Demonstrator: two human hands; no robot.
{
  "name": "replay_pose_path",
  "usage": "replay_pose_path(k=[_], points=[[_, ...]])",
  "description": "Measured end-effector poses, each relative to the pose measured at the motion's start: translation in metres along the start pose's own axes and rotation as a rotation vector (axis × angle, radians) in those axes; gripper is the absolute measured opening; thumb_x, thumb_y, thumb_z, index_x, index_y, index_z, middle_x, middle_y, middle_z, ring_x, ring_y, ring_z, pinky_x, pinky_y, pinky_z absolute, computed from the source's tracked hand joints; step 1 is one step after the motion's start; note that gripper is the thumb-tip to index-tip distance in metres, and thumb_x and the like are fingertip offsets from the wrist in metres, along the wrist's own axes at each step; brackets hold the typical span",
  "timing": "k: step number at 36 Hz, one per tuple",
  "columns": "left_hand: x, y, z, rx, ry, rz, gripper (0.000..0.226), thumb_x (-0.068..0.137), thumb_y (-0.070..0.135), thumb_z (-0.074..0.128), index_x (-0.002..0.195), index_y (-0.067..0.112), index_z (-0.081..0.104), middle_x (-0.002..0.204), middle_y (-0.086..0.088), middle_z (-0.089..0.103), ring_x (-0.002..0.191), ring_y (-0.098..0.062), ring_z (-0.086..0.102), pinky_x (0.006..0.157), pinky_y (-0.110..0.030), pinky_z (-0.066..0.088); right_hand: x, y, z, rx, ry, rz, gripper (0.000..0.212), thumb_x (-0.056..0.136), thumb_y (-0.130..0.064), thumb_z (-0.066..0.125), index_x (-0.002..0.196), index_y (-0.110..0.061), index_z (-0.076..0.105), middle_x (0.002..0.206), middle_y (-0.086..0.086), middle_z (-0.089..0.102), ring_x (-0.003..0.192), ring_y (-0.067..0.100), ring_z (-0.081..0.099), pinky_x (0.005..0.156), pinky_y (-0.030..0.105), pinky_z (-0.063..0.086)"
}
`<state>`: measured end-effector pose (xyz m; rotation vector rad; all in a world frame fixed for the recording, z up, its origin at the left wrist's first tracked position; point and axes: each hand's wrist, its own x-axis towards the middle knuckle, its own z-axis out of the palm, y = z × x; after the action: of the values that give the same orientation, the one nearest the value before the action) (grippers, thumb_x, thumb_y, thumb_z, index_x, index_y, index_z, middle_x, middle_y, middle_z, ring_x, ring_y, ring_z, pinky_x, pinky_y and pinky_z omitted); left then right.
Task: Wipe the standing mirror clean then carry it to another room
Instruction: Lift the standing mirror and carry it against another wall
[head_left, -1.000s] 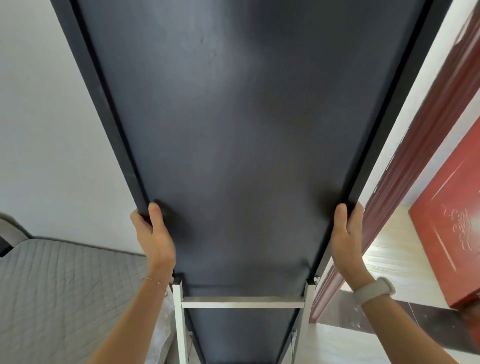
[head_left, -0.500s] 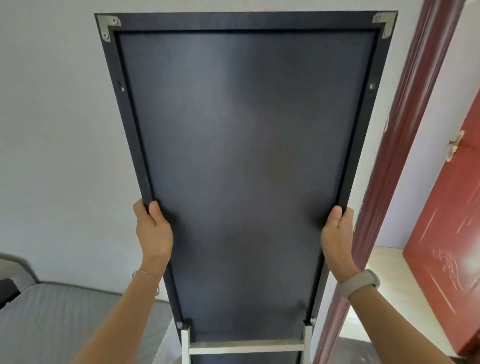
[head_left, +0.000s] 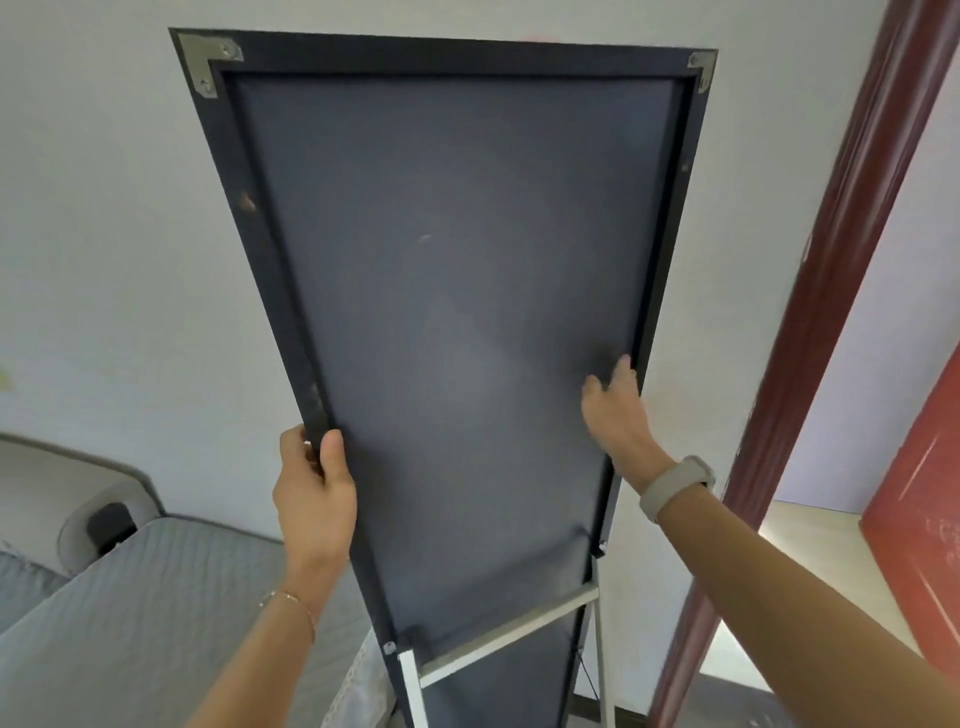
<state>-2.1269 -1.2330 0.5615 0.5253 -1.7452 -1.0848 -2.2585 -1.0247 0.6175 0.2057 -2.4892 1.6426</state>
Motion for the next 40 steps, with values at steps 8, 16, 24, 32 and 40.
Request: replay_pose_path(k=[8,16,24,32,40], points=[[-0.018,0.021,0.006,0.037,-0.120,0.015,0.011,0.094,0.024,0.045,0.094,0.013,0.044,0.066,0.003,0.050,0.061,-0.012,0.048,0.054,-0.027,0.036,-0.092,-0.108,0.021,-0.032,-0.104,-0.689,0.066,0.093,-0.028,0.046,0.146,-0.011,0.010,0.157,-0.001,-0.004,0.143,0.010,-0.004,0.113,0.022,0.005],[-0.039,0.033,0.012,0.053,-0.209,0.046,0.013,0.094,0.023,0.047,0.086,0.013,0.043,0.065,-0.004,0.052,0.058,-0.018,0.049,0.049,-0.026,0.035,-0.105,-0.145,0.041,-0.163,-0.057,-0.555,0.094,0.083,-0.058,0.049,0.145,-0.007,0.001,0.152,0.020,-0.016,0.139,0.035,-0.023,0.115,0.051,0.016],[-0.047,0.041,0.008,0.070,-0.278,0.099,0.018,0.093,0.025,0.048,0.083,0.012,0.043,0.062,-0.001,0.051,0.055,-0.018,0.047,0.049,-0.028,0.036,-0.109,-0.146,0.024,-0.124,-0.050,-0.502,0.092,0.083,-0.056,0.051,0.144,-0.005,0.004,0.153,0.020,-0.013,0.140,0.034,-0.021,0.115,0.052,0.016],[-0.057,0.048,0.007,0.169,-0.289,0.192,0.026,0.091,0.032,0.050,0.077,0.012,0.041,0.060,0.000,0.050,0.055,-0.022,0.051,0.050,-0.031,0.041,-0.104,-0.155,0.015,-0.059,-0.002,-0.485,0.100,0.079,-0.058,0.054,0.145,-0.008,-0.003,0.154,0.022,-0.003,0.142,0.034,-0.008,0.113,0.048,0.018],[-0.051,0.053,0.013,0.263,-0.413,0.330,0.032,0.088,0.038,0.054,0.066,0.024,0.034,0.060,0.001,0.051,0.053,-0.015,0.049,0.050,-0.022,0.040,-0.085,-0.149,0.001,-0.178,0.121,-0.573,0.066,0.092,-0.036,0.044,0.143,-0.005,0.017,0.138,0.016,0.043,0.119,0.033,0.046,0.098,0.039,0.036]])
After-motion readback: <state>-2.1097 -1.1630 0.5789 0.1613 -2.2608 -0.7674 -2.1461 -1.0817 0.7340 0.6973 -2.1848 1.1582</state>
